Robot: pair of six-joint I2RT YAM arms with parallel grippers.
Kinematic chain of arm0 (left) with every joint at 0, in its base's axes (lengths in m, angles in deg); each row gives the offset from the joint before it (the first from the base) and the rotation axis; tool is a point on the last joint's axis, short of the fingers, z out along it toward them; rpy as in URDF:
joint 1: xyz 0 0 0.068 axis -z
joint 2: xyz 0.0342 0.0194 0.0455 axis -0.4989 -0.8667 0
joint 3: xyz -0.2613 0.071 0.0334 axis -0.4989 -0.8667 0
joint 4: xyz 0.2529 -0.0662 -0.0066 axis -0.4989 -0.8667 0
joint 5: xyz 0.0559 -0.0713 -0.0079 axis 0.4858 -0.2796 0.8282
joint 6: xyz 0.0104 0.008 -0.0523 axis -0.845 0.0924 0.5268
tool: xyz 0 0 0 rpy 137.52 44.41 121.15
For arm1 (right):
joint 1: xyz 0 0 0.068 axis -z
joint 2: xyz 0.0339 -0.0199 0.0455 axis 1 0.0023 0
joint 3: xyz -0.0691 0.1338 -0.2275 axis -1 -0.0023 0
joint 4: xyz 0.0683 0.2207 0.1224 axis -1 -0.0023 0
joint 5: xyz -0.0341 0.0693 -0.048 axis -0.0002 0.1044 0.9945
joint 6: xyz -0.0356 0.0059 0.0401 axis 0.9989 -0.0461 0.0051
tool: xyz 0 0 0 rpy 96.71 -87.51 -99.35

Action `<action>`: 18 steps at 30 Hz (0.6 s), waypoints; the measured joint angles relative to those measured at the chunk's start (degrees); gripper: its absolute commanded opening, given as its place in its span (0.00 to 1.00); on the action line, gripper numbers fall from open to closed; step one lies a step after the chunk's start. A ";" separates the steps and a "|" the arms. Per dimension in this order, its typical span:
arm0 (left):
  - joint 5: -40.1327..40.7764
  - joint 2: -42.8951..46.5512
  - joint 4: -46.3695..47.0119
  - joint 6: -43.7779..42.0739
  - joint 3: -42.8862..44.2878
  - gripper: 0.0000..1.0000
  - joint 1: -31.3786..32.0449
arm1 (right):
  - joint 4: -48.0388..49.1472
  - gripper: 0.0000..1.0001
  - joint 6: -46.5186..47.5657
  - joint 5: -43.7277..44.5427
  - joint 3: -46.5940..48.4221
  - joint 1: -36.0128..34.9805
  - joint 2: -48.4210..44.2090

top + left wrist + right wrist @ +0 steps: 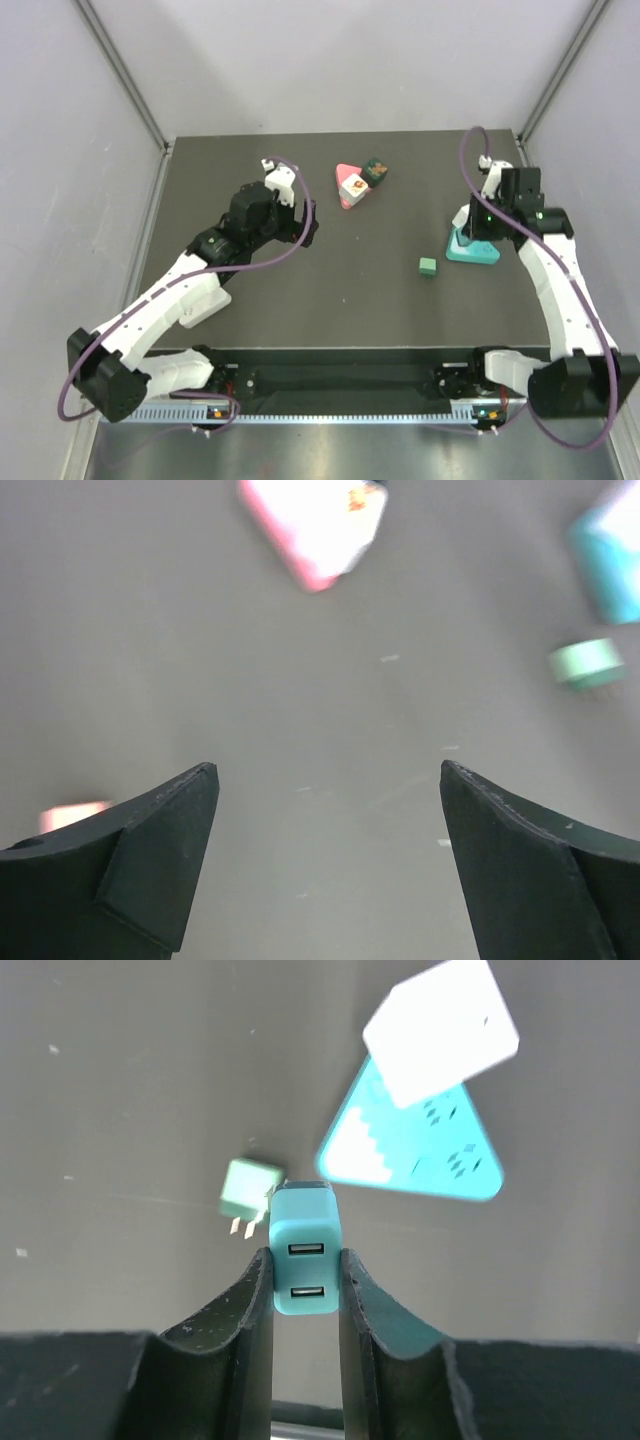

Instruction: Insert the plug

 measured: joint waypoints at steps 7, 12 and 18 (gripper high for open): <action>-10.91 5.77 8.13 5.33 -4.87 0.89 0.13 | -3.30 0.00 12.92 -3.19 12.31 7.91 21.75; -10.64 6.47 8.22 5.55 -6.21 0.89 3.39 | -5.11 0.00 22.10 -4.57 9.73 13.70 21.90; -10.03 6.49 8.11 4.70 -6.21 0.89 6.43 | -5.53 0.00 32.15 -5.49 6.21 15.30 15.58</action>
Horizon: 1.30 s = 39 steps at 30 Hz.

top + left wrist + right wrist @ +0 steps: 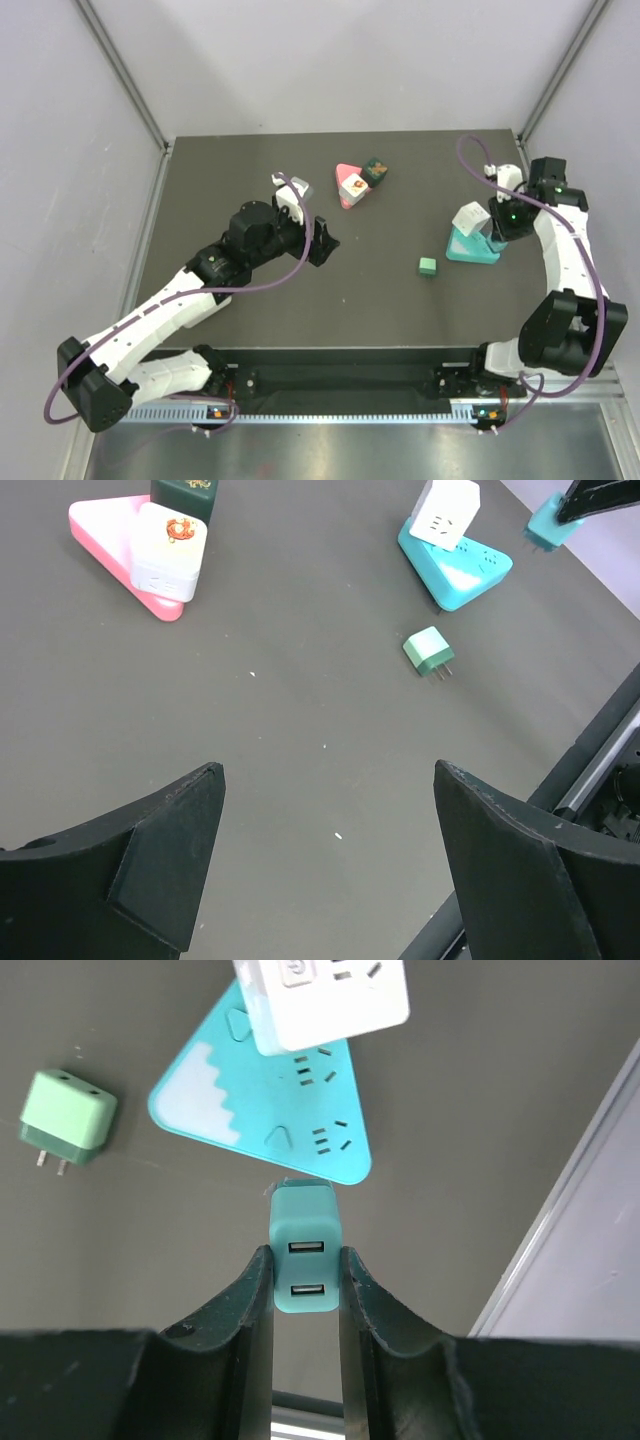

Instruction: Insert the plug

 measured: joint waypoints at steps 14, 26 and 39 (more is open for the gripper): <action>2.62 -0.87 0.02 -1.60 -0.28 0.89 0.52 | -2.14 0.00 10.51 -4.52 6.21 4.28 12.17; 3.04 -7.08 -0.04 -2.64 -0.37 0.86 1.07 | -2.60 0.00 14.93 -9.94 8.46 6.21 15.04; 2.27 -7.08 -0.02 -3.26 -0.37 0.87 1.14 | -2.40 0.00 15.65 -12.13 9.07 6.23 18.84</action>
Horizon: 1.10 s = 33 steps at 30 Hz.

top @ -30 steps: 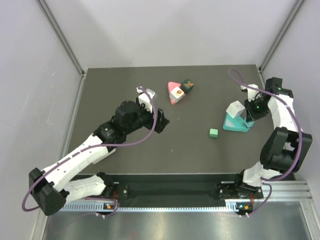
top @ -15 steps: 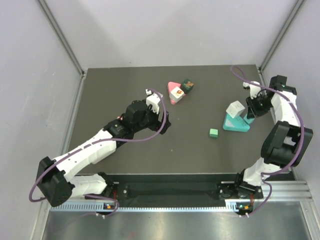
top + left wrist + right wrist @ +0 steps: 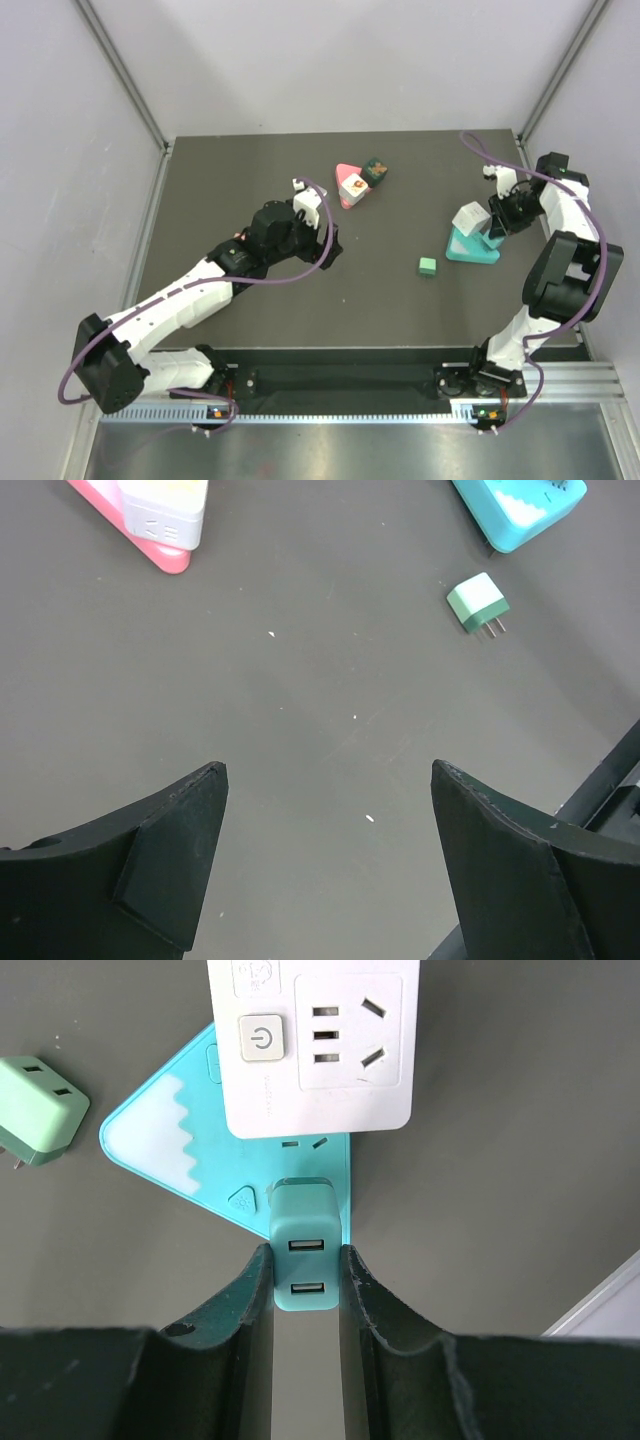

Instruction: Insert the plug

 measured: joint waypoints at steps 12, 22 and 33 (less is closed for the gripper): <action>-0.48 0.33 -0.02 -0.07 0.00 0.87 0.37 | 0.24 0.00 0.07 -0.42 -0.11 0.02 0.00; -0.50 0.33 -0.04 -0.07 0.00 0.86 0.81 | 1.68 0.00 -0.04 -0.20 -1.84 0.02 -1.29; -0.52 0.68 -0.04 -0.04 0.00 0.86 1.14 | 2.01 0.00 -0.22 0.15 -2.38 -0.02 -1.95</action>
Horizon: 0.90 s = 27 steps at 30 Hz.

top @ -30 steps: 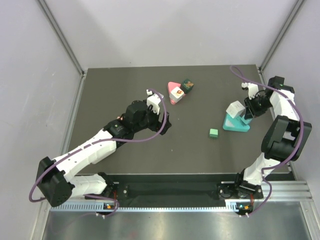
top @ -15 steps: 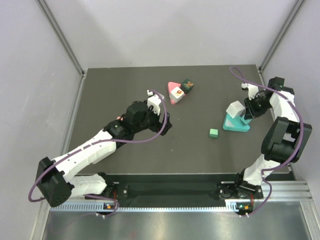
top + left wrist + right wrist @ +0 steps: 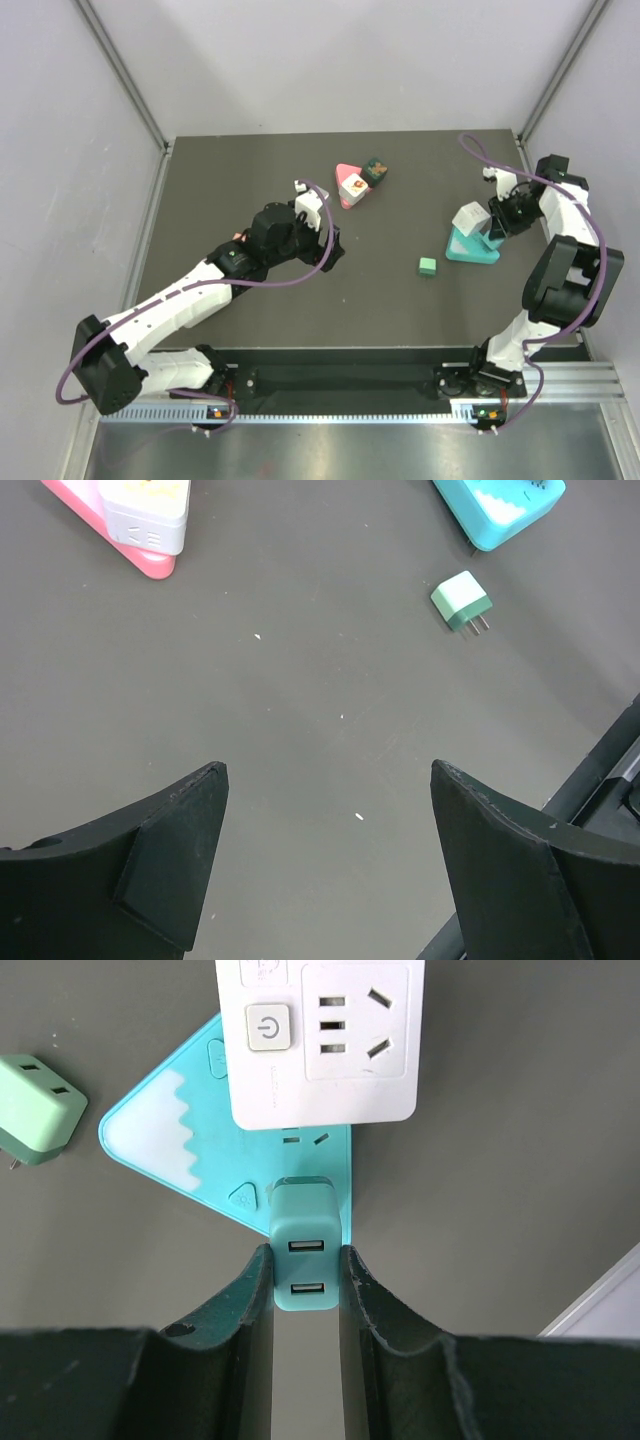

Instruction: Insert the plug

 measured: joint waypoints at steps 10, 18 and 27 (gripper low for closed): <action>0.00 0.00 -0.02 0.00 0.00 0.86 0.04 | -0.76 0.00 -0.50 0.11 -0.39 -0.02 -0.76; -0.02 0.52 -0.04 0.00 0.00 0.86 0.09 | -0.13 0.00 -0.92 0.07 -2.64 -0.02 -2.58; -0.07 1.49 -0.02 0.00 0.00 0.86 0.11 | 2.40 0.00 -1.84 -0.02 -4.11 -0.07 -2.19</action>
